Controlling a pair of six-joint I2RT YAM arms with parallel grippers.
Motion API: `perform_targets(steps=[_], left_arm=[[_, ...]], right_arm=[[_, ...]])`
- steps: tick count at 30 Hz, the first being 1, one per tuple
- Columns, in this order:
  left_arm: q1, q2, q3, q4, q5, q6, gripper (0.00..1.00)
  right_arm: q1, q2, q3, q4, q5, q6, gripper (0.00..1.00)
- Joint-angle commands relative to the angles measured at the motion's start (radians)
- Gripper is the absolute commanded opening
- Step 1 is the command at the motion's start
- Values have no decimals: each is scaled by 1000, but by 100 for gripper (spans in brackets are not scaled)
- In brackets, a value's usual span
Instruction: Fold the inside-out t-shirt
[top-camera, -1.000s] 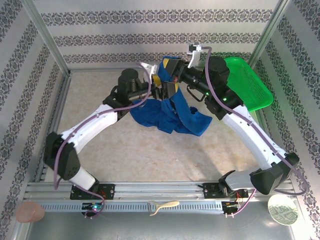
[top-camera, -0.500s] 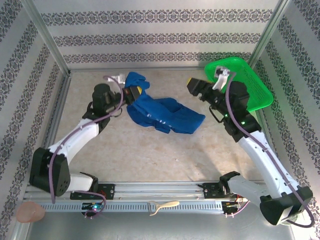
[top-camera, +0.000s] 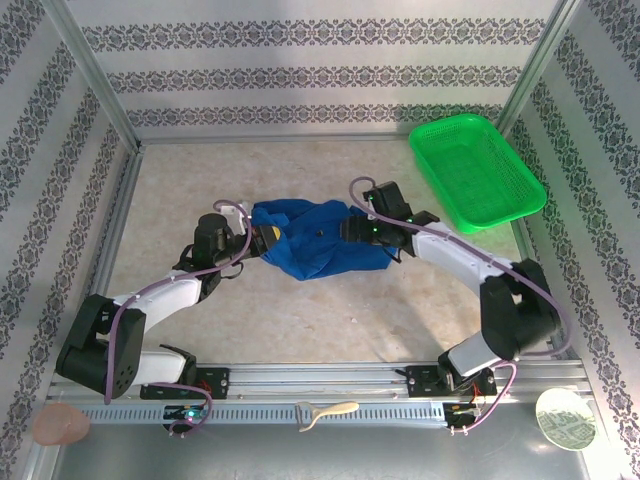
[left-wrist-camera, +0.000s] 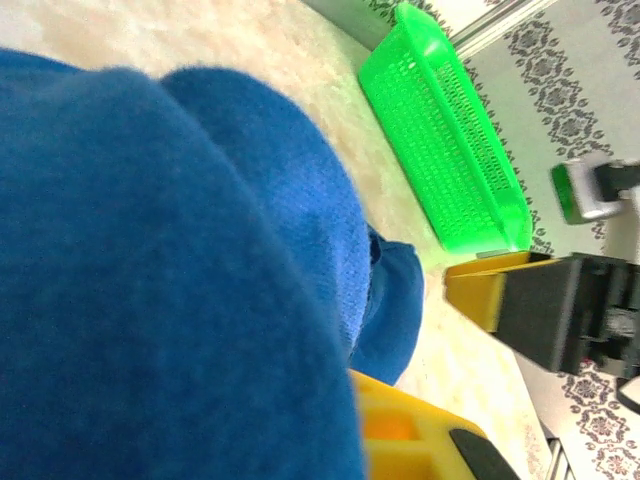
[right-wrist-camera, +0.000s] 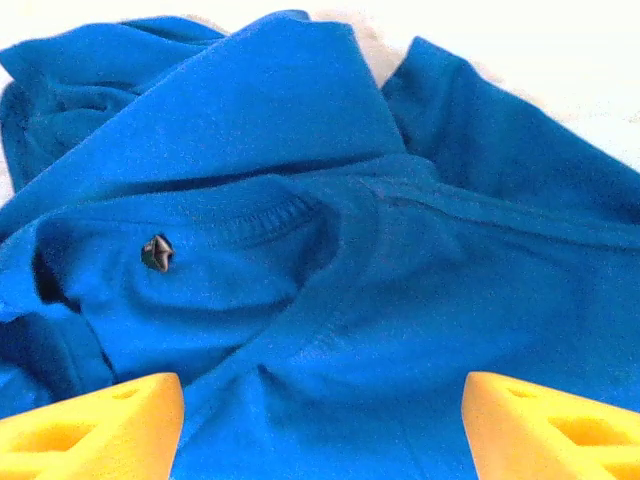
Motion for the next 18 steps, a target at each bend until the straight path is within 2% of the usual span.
perform_targets(steps=[1,5,10,12,15,16,18], left_arm=[[-2,5,-7,93,0,-15,2],[-2,7,-15,105,5,-23,2],[-2,-9,-7,100,8,-28,2],[-2,-20,0,88,10,-26,2],[0,-32,15,72,10,-24,2],[0,-36,20,68,11,-26,2],[5,-35,50,66,2,-32,2]], right_arm=[[19,75,88,-9,59,-43,74],[23,208,178,-54,93,-52,70],[19,324,268,-160,184,-50,59],[14,329,279,-181,211,-48,47],[-3,322,300,-203,208,-46,7],[-11,318,311,-209,199,-48,0],[-30,289,347,-221,180,-60,0]])
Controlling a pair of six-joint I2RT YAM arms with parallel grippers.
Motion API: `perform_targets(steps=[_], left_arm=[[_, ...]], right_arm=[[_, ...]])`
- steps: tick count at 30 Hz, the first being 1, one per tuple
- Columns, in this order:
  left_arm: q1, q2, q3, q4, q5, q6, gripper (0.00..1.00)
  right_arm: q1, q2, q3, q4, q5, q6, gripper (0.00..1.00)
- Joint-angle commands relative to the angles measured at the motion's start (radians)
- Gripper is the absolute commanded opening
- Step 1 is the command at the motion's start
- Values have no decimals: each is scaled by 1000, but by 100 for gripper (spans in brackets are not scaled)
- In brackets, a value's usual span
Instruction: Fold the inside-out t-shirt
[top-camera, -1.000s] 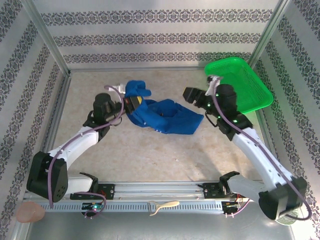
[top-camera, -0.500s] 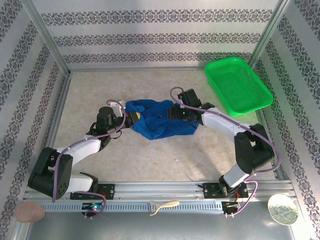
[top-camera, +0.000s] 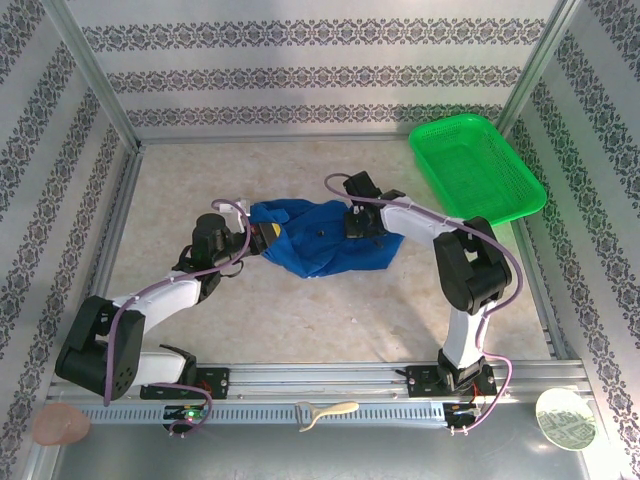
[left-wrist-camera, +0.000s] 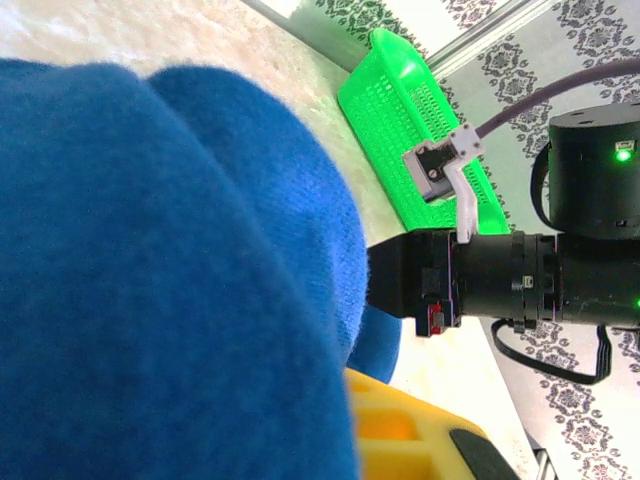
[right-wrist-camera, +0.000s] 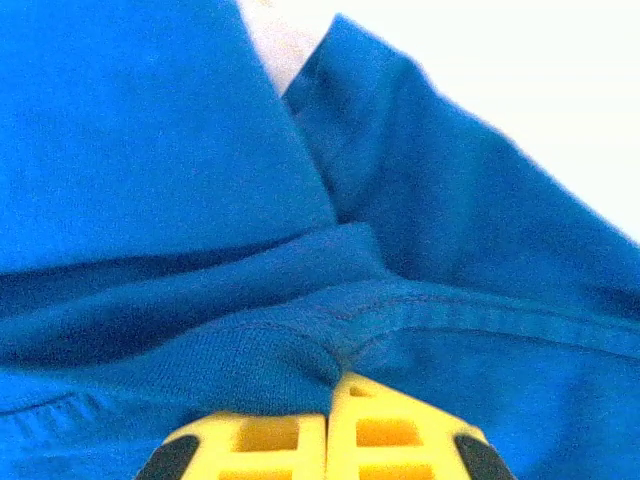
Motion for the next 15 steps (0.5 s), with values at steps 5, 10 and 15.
perform_targets(steps=[5,10,15], left_arm=[[150,107,506,-84,64,-52,1],[256,350,1280,-223,116,-175,0],[275,444,1670,-344,94,-200,5]], right_arm=[[-113,-203,357,-62,-97,-50,0],[-159,-262,916,-121,-138,-25,0],[-160,-237,1296,-243,-122,-24,0]])
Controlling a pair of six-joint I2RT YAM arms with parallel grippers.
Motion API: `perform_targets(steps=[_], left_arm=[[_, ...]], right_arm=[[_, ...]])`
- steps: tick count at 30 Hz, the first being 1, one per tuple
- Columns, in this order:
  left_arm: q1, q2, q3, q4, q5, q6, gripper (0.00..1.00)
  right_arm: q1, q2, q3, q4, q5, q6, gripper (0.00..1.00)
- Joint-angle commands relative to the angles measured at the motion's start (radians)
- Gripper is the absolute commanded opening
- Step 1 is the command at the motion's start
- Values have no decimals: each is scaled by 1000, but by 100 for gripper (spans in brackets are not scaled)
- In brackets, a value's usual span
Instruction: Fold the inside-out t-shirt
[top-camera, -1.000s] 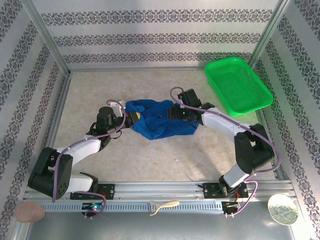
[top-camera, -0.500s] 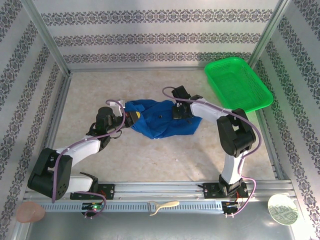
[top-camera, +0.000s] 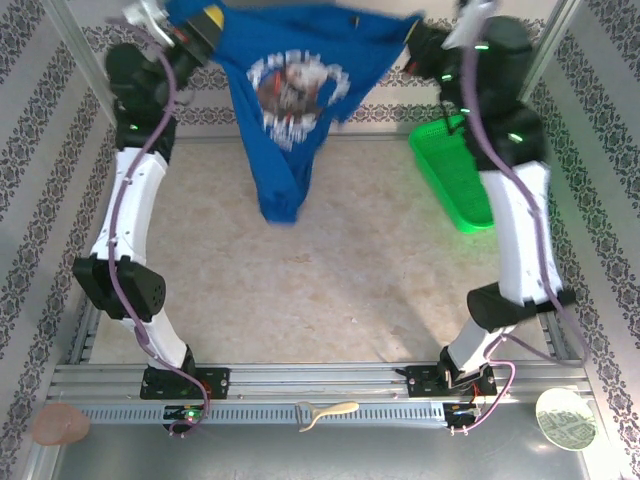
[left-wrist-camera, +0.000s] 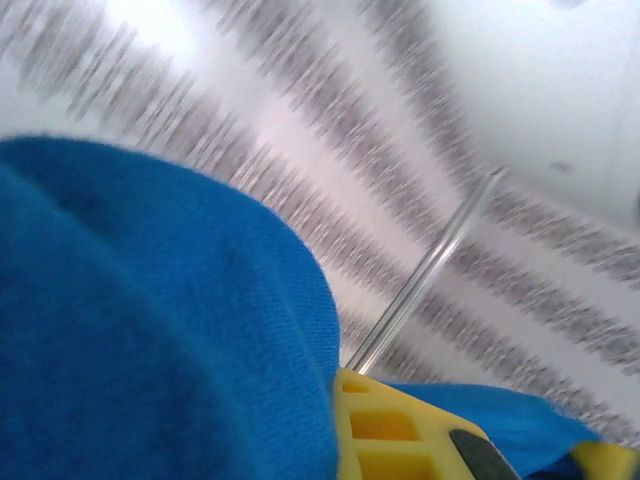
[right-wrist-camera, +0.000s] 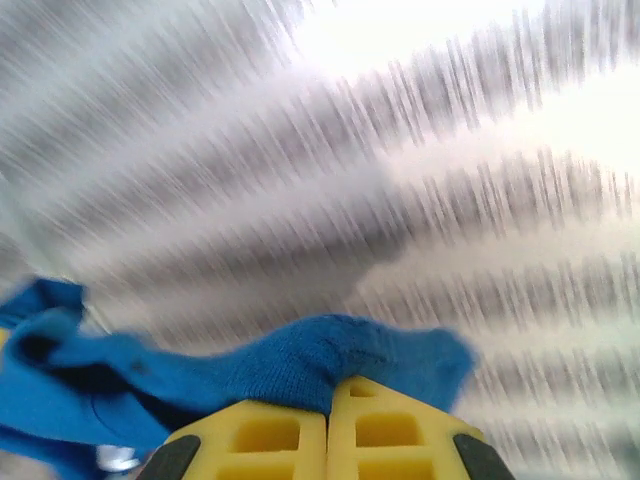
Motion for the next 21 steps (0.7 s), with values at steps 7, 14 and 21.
perform_targets(steps=[7,14,21], left_arm=[[28,-148,-134,30,-46,-120,11],[35,-225,-141,62,-54,-144,5],[42,-151,-136,-35,-47,-108,8]], right_arm=[[-1,-239,-219,-10,-4,33,0],[-1,-323,-225,5,7,25,0],[5,-277,-324,35,-46,72,0]])
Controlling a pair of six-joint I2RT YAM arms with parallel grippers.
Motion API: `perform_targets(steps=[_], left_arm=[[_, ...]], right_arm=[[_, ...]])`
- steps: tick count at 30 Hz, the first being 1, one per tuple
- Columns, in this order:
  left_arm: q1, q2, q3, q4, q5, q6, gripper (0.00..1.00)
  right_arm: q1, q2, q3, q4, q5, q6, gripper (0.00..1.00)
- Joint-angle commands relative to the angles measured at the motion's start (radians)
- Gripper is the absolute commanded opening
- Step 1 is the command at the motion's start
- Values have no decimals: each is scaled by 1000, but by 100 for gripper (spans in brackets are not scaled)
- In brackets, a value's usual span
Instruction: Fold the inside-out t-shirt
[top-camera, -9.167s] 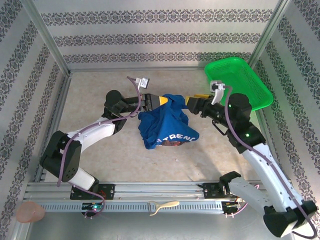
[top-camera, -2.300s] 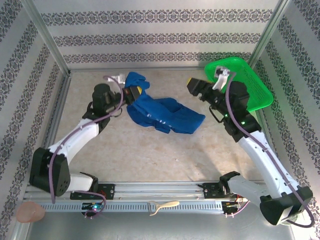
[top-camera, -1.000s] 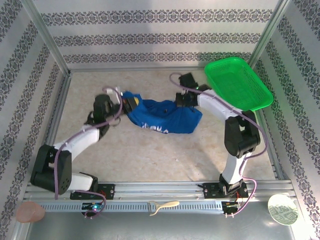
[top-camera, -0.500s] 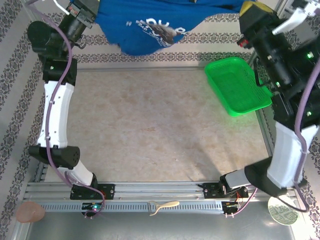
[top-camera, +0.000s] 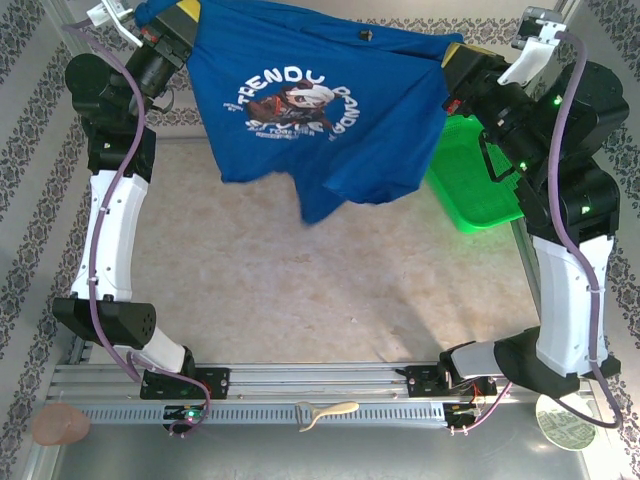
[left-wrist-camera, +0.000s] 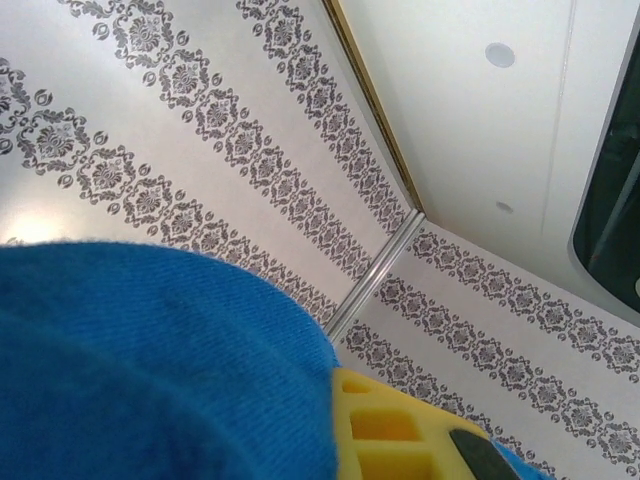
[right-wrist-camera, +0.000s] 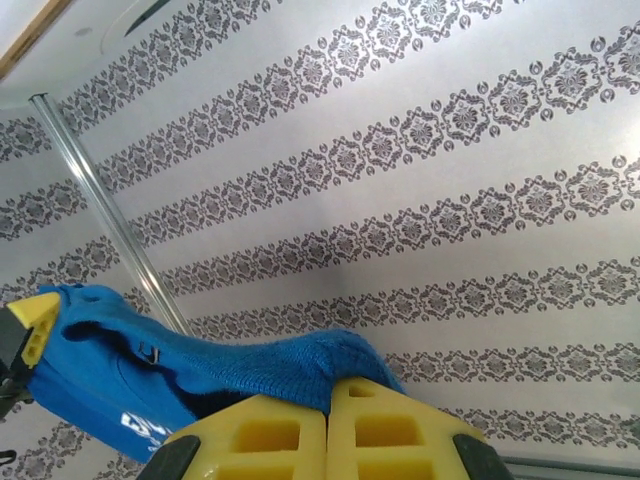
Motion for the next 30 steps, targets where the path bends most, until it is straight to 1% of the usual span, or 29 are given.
perform_targets(steps=[1,3,6,8,9,11,13,15,17,18,20,22,24,25,27,28,29,30], left_arm=[[33,50,14,-29,-32,11,9],[45,91,3,-13,-27,4,11],[62,158,24,-2,-32,-1,11],[75,218,91,-37,-39,10,10],[84,256,144,-60,-38,26,10],[100,338,283,-141,-42,34,10],[115,427,459,-212,-41,34,9],[126,518,673,-298,-55,36,9],[133,582,851,-351,-81,32,10],[137,593,892,-336,-85,16,10],[141,567,880,-304,-76,-7,10],[130,526,840,-287,-22,-4,9],[96,466,760,-274,55,14,7],[71,429,701,-271,89,30,6],[-12,309,483,-248,153,105,6],[-57,243,356,-233,159,155,6],[-113,162,197,-215,150,216,8],[-171,79,34,-195,121,277,11]], right_arm=[[-3,16,-66,70,-7,44,0],[12,49,-104,87,-20,49,0],[21,123,-132,114,-45,64,0],[20,187,-111,133,-67,81,0],[19,237,-72,132,-82,90,0],[17,353,45,117,-118,104,0],[16,478,207,104,-166,118,0],[10,609,431,77,-222,141,0],[-5,726,628,69,-263,192,0],[-18,777,696,81,-286,232,0],[-37,806,718,110,-317,278,0],[-40,784,653,112,-336,250,0],[-31,717,502,122,-351,193,0],[-24,676,394,145,-350,169,0],[-10,548,77,271,-319,144,0],[-8,487,-65,350,-294,149,0],[-10,431,-246,427,-265,161,0],[-16,392,-389,479,-245,167,0]])
